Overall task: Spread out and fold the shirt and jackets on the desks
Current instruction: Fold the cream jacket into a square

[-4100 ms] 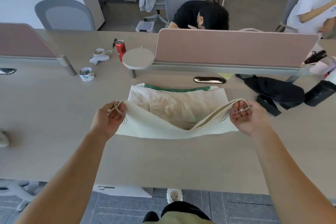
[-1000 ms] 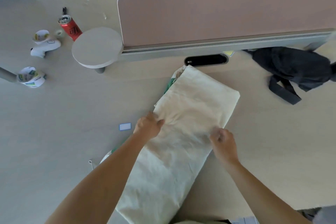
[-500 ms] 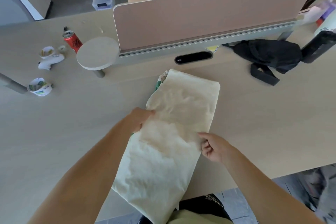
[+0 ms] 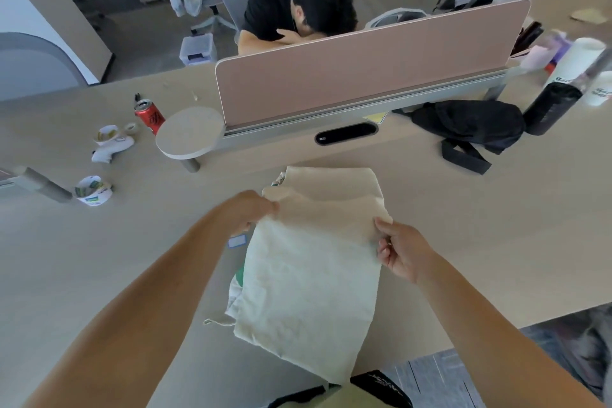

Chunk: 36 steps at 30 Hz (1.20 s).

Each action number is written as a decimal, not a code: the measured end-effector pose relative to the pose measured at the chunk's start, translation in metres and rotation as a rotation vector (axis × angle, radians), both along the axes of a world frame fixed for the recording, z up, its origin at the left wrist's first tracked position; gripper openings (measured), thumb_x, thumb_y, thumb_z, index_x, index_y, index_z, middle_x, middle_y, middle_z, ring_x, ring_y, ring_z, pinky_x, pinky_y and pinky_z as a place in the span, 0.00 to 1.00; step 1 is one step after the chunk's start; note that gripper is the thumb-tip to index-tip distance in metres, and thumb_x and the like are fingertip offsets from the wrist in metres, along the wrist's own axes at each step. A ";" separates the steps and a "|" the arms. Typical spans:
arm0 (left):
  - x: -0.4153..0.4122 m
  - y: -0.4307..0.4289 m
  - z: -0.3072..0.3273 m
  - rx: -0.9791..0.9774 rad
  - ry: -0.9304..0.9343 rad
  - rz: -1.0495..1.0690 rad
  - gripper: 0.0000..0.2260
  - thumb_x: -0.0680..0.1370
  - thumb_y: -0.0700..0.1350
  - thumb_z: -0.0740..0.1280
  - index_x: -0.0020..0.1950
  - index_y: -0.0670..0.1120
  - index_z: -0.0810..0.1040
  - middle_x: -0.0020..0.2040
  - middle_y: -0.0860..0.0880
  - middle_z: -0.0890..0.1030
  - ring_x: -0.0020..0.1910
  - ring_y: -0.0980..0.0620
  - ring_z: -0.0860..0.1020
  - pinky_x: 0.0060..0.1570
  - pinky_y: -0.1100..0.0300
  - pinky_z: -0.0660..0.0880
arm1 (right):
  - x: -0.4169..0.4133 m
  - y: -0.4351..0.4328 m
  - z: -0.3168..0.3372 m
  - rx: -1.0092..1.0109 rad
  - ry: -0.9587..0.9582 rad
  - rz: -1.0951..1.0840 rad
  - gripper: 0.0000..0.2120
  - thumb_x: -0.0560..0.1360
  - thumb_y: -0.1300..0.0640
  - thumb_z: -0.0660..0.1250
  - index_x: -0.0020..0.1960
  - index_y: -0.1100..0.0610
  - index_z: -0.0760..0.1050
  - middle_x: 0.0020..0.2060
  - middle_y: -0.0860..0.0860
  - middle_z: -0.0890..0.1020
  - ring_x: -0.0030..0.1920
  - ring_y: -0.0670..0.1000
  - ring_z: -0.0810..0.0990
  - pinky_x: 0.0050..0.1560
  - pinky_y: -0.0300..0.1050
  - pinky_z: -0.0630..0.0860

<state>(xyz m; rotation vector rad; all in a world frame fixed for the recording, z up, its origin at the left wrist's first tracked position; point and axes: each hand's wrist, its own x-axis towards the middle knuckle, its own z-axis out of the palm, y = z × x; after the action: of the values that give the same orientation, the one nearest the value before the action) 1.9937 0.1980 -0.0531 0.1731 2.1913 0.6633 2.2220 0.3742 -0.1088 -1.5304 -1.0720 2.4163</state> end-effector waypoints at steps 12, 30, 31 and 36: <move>-0.016 0.031 0.043 0.103 -0.251 0.038 0.16 0.82 0.48 0.67 0.66 0.42 0.73 0.64 0.43 0.74 0.43 0.46 0.82 0.40 0.55 0.83 | -0.035 0.069 0.074 0.537 -0.102 0.210 0.07 0.81 0.63 0.61 0.57 0.61 0.74 0.51 0.60 0.80 0.33 0.53 0.84 0.30 0.42 0.79; -0.023 0.053 0.078 0.854 -0.331 0.527 0.13 0.82 0.52 0.64 0.57 0.42 0.74 0.52 0.33 0.82 0.52 0.38 0.83 0.55 0.47 0.81 | -0.082 0.091 0.160 0.408 0.377 -0.061 0.09 0.80 0.49 0.67 0.55 0.50 0.69 0.46 0.56 0.80 0.37 0.61 0.83 0.42 0.54 0.84; -0.021 0.052 0.076 0.882 -0.314 0.519 0.13 0.82 0.51 0.65 0.58 0.42 0.75 0.54 0.35 0.82 0.52 0.39 0.84 0.56 0.48 0.80 | -0.079 0.091 0.159 0.459 0.379 -0.061 0.08 0.81 0.49 0.66 0.53 0.50 0.68 0.46 0.56 0.80 0.36 0.60 0.83 0.43 0.54 0.83; 0.002 0.041 0.022 0.750 -0.338 0.508 0.11 0.81 0.46 0.67 0.55 0.37 0.76 0.52 0.40 0.82 0.51 0.42 0.82 0.54 0.50 0.81 | -0.060 0.084 0.092 0.549 0.077 -0.049 0.14 0.78 0.46 0.69 0.53 0.54 0.70 0.50 0.59 0.81 0.39 0.61 0.84 0.37 0.53 0.82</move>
<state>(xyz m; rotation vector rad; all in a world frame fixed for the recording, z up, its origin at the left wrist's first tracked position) 1.9952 0.2387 -0.0311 -0.1173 1.5712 1.6539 2.1621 0.4586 -0.0168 -1.2458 -1.4952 1.8986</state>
